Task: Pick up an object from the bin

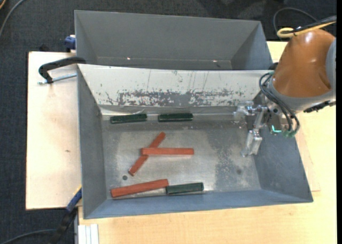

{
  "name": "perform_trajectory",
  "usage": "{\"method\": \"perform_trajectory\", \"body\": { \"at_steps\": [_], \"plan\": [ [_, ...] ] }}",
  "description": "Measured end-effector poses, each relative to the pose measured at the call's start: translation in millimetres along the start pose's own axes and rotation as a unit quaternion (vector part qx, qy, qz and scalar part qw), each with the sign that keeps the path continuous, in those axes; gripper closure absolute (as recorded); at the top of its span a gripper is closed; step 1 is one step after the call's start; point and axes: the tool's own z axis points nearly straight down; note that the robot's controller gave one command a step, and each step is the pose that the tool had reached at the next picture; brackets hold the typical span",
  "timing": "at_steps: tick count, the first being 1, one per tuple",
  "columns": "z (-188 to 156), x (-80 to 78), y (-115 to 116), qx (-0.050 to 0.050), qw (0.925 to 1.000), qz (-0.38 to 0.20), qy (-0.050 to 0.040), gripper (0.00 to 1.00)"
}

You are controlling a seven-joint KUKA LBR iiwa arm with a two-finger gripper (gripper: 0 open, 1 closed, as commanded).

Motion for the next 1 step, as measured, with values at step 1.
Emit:
{"method": "perform_trajectory", "body": {
  "at_steps": [1],
  "plan": [
    [18.1, -46.0, 42.8, -0.001, 0.9998, 0.02, -0.0068, 0.0]
  ]
}}
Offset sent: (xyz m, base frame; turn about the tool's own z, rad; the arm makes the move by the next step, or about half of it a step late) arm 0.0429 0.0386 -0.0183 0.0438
